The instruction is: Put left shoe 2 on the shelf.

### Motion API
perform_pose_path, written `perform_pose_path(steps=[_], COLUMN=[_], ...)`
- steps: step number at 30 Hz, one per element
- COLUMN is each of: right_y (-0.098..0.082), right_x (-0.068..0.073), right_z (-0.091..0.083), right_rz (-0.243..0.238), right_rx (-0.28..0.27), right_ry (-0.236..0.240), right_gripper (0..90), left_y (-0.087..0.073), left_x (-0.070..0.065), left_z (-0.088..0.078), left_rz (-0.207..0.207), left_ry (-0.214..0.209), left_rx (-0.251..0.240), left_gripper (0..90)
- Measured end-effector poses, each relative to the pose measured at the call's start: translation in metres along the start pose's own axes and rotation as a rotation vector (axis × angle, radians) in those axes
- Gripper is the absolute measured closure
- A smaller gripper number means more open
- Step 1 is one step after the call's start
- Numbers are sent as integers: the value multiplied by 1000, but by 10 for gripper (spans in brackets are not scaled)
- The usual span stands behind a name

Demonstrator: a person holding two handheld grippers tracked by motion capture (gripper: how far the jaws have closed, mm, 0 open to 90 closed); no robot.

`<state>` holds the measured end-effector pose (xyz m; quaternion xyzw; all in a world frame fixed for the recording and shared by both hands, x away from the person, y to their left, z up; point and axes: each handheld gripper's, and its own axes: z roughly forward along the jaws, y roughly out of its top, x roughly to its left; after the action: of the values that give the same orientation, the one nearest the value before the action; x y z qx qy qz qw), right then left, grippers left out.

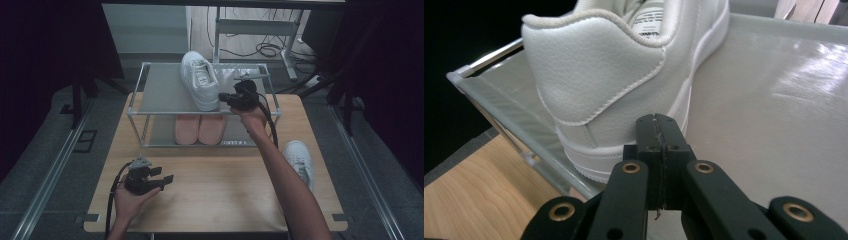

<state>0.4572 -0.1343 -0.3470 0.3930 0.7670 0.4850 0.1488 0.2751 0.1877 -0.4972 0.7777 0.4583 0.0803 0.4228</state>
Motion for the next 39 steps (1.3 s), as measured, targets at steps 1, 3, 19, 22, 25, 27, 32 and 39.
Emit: perform_pose_path(steps=[1, 3, 19, 22, 25, 27, 32, 39], right_y=[1, 2, 4, 4, 5, 5, 7, 9], right_x=[2, 6, 16, 18, 21, 22, 28, 40], right_z=[1, 2, 9, 10, 12, 14, 18, 27], right_rz=[-3, 2, 18, 16, 18, 18, 13, 4], right_rx=[-1, -4, -19, -28, -31, -30, -31, -31], right_ry=[7, 20, 54, 56, 64, 75, 91, 126], right_gripper=[900, 900, 900, 900, 900, 900, 900, 900], left_y=[0, 0, 0, 0, 0, 0, 0, 0], left_x=[0, 0, 0, -1, 0, 0, 0, 0], left_z=[0, 0, 2, 2, 2, 2, 2, 2], left_rz=[1, 2, 4, 4, 4, 4, 3, 4], left_ry=[-1, -3, -6, -7, -7, -6, -7, -8], left_rx=[0, 0, 6, 8, 8, 9, 9, 9], left_gripper=[385, 385, 386, 386, 386, 385, 386, 386])
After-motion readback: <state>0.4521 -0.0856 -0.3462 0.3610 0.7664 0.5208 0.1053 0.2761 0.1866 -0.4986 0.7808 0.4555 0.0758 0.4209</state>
